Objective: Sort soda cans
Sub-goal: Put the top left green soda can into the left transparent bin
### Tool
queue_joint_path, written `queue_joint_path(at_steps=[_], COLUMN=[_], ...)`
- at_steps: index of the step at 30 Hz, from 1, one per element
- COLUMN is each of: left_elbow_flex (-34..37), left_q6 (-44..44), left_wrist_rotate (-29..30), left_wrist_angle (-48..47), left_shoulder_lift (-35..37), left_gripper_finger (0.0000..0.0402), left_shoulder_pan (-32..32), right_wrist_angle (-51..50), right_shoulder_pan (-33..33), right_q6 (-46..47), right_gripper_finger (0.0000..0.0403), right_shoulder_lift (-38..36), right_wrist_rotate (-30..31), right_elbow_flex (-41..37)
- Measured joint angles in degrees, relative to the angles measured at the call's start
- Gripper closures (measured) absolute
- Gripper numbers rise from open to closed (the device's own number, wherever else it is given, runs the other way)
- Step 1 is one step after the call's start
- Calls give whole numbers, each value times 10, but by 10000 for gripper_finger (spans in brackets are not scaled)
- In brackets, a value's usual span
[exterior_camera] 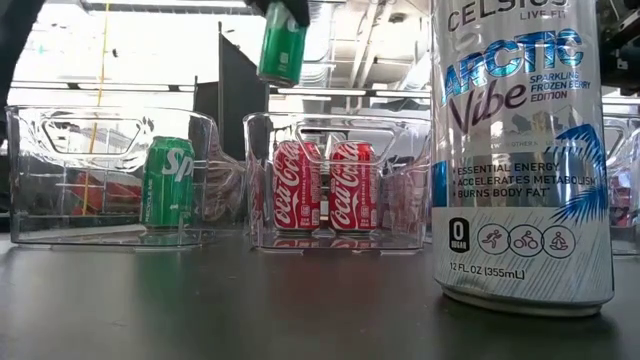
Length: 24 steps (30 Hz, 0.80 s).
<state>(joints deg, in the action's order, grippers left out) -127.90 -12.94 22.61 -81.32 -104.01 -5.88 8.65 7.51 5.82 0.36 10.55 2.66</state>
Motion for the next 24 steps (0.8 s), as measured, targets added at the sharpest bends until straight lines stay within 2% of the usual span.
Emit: queue_joint_path(at_steps=[6,17,20,24], left_elbow_flex=[137,458,506,530], left_q6=[-89,-192,-210,-220], left_wrist_rotate=[56,66,60,59], left_wrist_angle=[23,243,271,269], left_shoulder_lift=[40,193,209,212], left_gripper_finger=[98,98,98,98], left_shoulder_pan=[59,76,76,74], right_wrist_angle=[-45,-54,-46,-46], right_shoulder_pan=[0,43,49,47], right_q6=[48,68,68,68], right_gripper_finger=[374,374,374,374], right_shoulder_lift=[0,0,0,0], right_wrist_rotate=[-2,-3,-1,1], right_elbow_flex=[0,-14,-14,-14])
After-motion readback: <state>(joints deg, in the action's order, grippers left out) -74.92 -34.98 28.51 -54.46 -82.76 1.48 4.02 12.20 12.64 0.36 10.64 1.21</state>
